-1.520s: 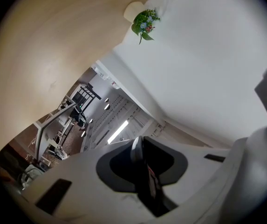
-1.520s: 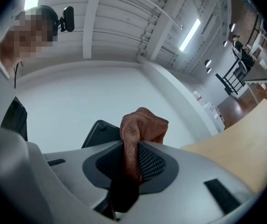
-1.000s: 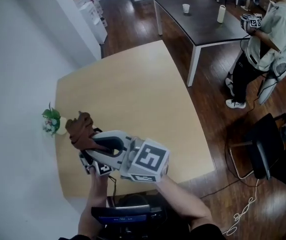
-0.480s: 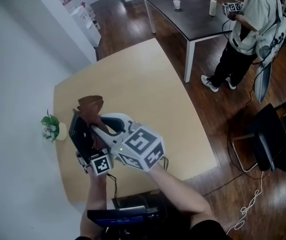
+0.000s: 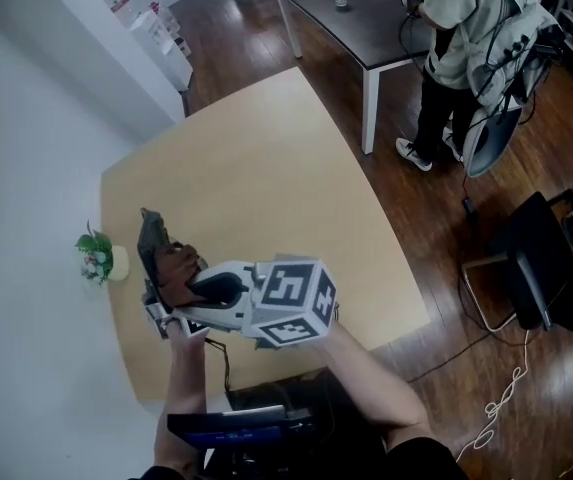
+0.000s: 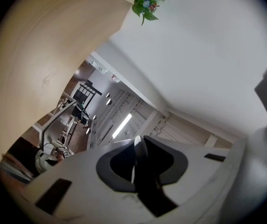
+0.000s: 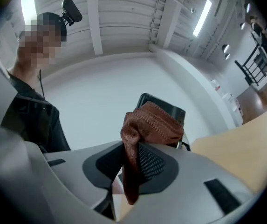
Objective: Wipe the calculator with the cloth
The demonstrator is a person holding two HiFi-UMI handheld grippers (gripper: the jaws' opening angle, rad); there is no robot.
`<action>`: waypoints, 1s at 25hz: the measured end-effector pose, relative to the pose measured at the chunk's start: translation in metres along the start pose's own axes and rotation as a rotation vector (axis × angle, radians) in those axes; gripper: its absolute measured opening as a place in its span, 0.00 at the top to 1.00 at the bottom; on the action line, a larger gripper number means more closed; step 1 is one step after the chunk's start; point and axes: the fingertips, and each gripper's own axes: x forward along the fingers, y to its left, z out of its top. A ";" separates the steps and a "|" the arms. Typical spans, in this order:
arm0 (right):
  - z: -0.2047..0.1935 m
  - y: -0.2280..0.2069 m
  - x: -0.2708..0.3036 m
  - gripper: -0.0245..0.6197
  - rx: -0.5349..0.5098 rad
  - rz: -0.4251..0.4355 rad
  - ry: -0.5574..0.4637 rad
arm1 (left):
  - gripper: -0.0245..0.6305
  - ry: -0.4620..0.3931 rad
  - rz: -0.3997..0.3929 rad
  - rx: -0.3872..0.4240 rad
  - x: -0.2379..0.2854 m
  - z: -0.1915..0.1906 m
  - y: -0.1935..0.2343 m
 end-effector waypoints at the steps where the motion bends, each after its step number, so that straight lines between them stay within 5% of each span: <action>1: -0.002 0.005 -0.009 0.84 0.003 0.026 -0.002 | 0.88 0.071 0.004 0.016 0.007 -0.015 -0.002; 5: 0.012 -0.015 -0.057 0.84 0.038 -0.074 -0.142 | 0.88 0.333 0.026 0.076 0.017 -0.066 -0.008; 8: 0.002 -0.043 -0.077 0.84 0.114 -0.195 -0.173 | 0.89 0.442 0.067 0.155 0.001 -0.078 -0.003; 12: -0.058 -0.077 -0.082 0.83 0.231 -0.326 -0.070 | 0.88 0.526 0.195 0.314 -0.026 -0.066 0.026; 19: -0.197 -0.136 -0.138 0.84 0.355 -0.635 0.222 | 0.89 0.697 0.570 0.564 -0.130 0.000 0.102; 22: -0.238 -0.140 -0.151 0.84 0.351 -0.698 0.348 | 0.89 0.667 0.778 0.726 -0.174 0.049 0.130; 25: -0.256 -0.137 -0.158 0.84 0.373 -0.712 0.384 | 0.88 0.459 0.918 0.865 -0.198 0.096 0.137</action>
